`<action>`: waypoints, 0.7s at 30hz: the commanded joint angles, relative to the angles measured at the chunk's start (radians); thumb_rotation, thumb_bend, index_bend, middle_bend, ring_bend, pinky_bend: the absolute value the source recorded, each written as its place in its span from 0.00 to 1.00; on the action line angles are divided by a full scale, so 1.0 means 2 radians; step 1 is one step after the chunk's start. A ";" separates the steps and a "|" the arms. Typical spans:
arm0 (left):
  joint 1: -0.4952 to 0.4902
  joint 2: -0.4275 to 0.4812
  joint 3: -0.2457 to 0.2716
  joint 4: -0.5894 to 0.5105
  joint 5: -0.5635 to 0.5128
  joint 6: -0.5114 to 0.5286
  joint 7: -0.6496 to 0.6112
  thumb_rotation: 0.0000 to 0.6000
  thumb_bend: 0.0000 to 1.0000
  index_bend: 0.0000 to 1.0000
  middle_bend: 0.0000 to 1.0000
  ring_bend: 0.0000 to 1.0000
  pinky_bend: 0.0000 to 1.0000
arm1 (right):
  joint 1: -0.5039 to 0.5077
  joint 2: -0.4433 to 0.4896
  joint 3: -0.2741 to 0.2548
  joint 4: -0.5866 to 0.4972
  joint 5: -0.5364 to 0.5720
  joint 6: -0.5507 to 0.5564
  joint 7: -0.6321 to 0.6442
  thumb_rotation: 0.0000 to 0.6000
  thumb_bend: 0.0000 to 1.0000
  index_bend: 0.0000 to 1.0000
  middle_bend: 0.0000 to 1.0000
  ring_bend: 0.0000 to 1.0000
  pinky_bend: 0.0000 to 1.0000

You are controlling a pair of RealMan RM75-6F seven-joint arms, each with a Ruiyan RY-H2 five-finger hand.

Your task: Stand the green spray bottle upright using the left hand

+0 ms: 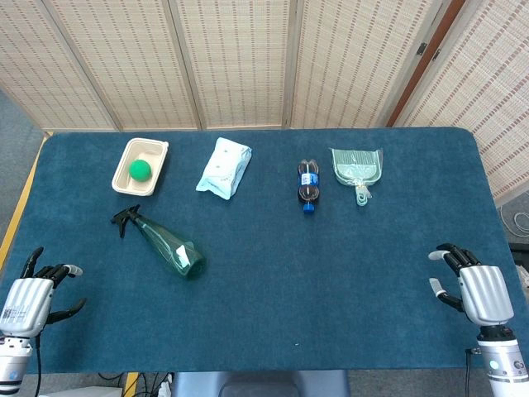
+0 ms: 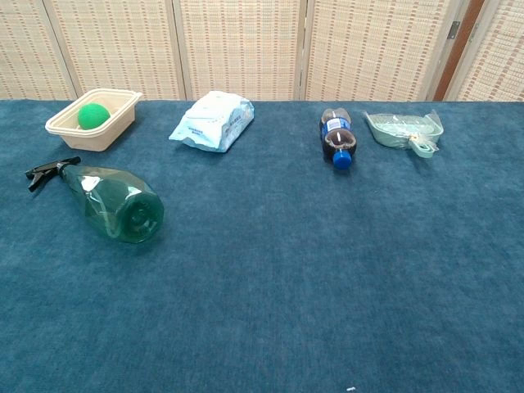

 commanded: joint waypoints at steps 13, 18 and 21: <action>-0.005 0.000 -0.003 0.000 0.002 -0.001 -0.003 1.00 0.18 0.38 0.44 0.42 0.13 | 0.003 0.007 0.008 -0.005 -0.002 0.006 0.003 1.00 0.24 0.42 0.35 0.38 0.82; -0.015 0.004 -0.004 -0.014 0.019 -0.002 -0.021 1.00 0.18 0.33 0.40 0.38 0.21 | 0.003 0.014 0.010 -0.013 -0.008 0.014 -0.005 1.00 0.24 0.42 0.35 0.38 0.81; -0.027 0.010 -0.002 -0.024 0.029 -0.016 -0.034 1.00 0.18 0.28 0.33 0.30 0.23 | 0.002 0.021 0.012 -0.021 -0.010 0.019 -0.008 1.00 0.24 0.42 0.35 0.38 0.81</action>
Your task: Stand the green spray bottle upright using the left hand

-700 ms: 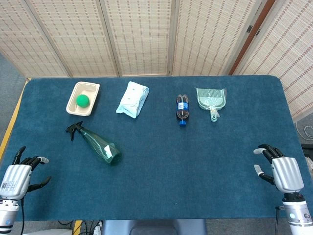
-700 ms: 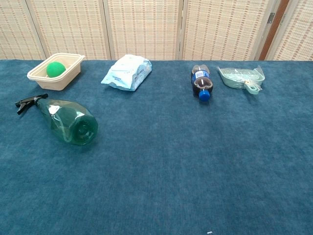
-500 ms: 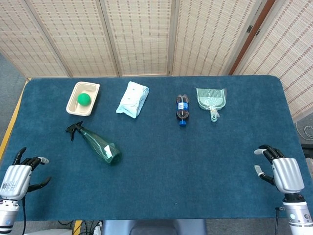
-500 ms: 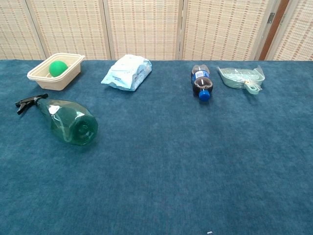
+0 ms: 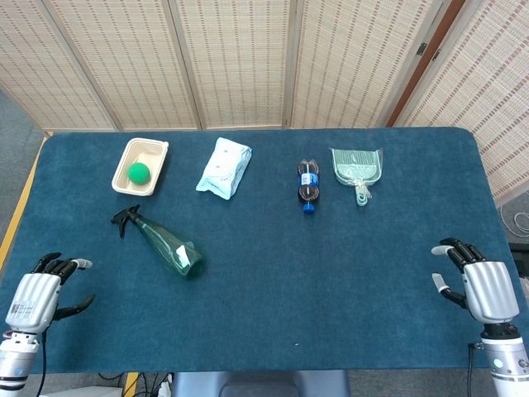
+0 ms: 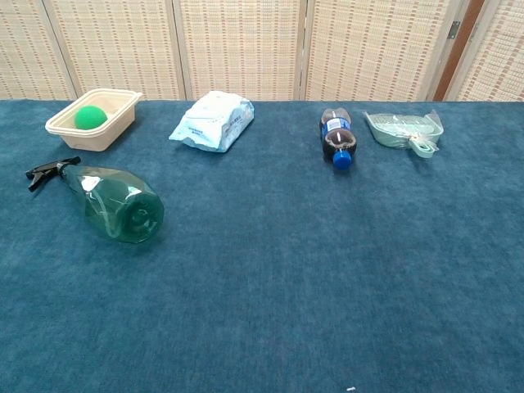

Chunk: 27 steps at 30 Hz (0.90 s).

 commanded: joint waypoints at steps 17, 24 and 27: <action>-0.112 0.032 -0.036 -0.078 -0.032 -0.145 0.022 1.00 1.00 0.18 0.21 0.07 0.04 | 0.000 0.038 0.016 -0.029 0.002 0.015 0.000 1.00 0.24 0.42 0.35 0.38 0.81; -0.146 0.021 -0.040 -0.081 -0.052 -0.189 0.063 1.00 1.00 0.18 0.18 0.04 0.00 | -0.003 0.041 0.015 -0.028 0.006 0.015 0.004 1.00 0.24 0.42 0.35 0.38 0.81; -0.159 0.012 -0.042 -0.077 -0.067 -0.205 0.078 1.00 1.00 0.18 0.18 0.04 0.00 | -0.004 0.042 0.014 -0.028 0.006 0.016 0.006 1.00 0.24 0.42 0.35 0.38 0.81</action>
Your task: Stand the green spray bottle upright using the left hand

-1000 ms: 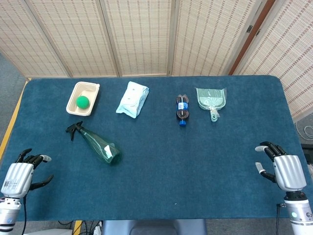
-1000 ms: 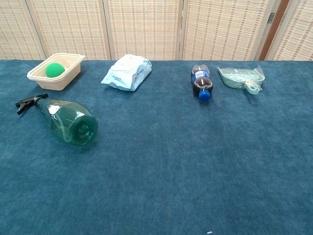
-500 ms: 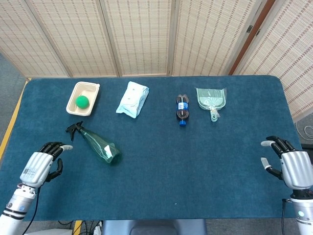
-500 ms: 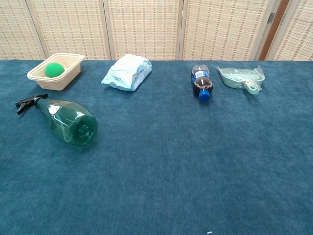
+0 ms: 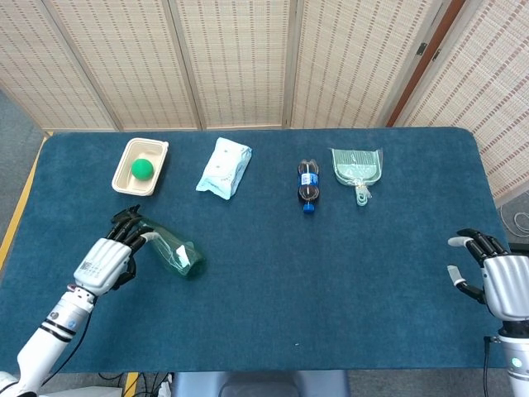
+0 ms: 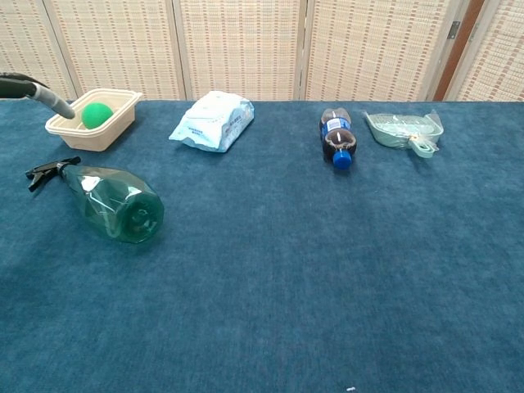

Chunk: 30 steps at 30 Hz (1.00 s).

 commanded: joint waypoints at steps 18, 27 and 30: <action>-0.072 -0.063 -0.005 0.035 -0.080 -0.076 0.090 1.00 1.00 0.16 0.14 0.00 0.00 | 0.000 -0.007 -0.006 0.013 0.005 -0.011 0.009 1.00 0.24 0.42 0.35 0.38 0.81; -0.094 -0.077 0.009 0.047 -0.103 -0.094 0.145 1.00 1.00 0.15 0.13 0.00 0.00 | -0.004 -0.011 -0.009 0.023 0.009 -0.012 0.018 1.00 0.24 0.42 0.35 0.38 0.81; -0.101 -0.085 0.016 0.051 -0.109 -0.096 0.172 1.00 1.00 0.15 0.13 0.00 0.00 | -0.003 -0.014 -0.010 0.026 0.008 -0.013 0.020 1.00 0.24 0.42 0.35 0.38 0.81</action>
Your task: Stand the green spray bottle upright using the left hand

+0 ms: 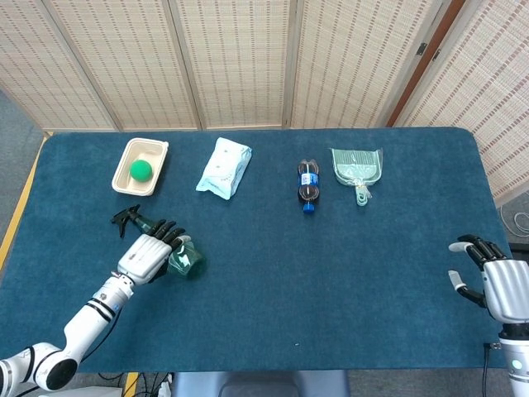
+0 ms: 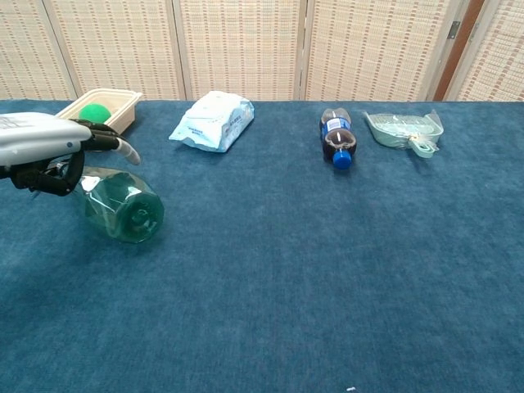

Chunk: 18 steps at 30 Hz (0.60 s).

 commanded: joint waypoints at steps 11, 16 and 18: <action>-0.011 -0.004 0.026 -0.011 -0.034 0.003 0.058 1.00 1.00 0.18 0.13 0.00 0.00 | -0.002 -0.005 -0.003 0.006 0.001 -0.003 0.005 1.00 0.24 0.42 0.35 0.38 0.81; -0.002 0.014 0.042 -0.034 -0.025 0.016 0.063 1.00 1.00 0.19 0.14 0.00 0.00 | -0.001 -0.008 -0.004 0.009 0.001 -0.004 0.006 1.00 0.24 0.42 0.35 0.38 0.81; 0.004 0.022 0.049 -0.045 -0.019 0.023 0.065 1.00 1.00 0.19 0.14 0.00 0.00 | -0.001 -0.008 -0.004 0.009 0.001 -0.004 0.006 1.00 0.24 0.42 0.35 0.38 0.81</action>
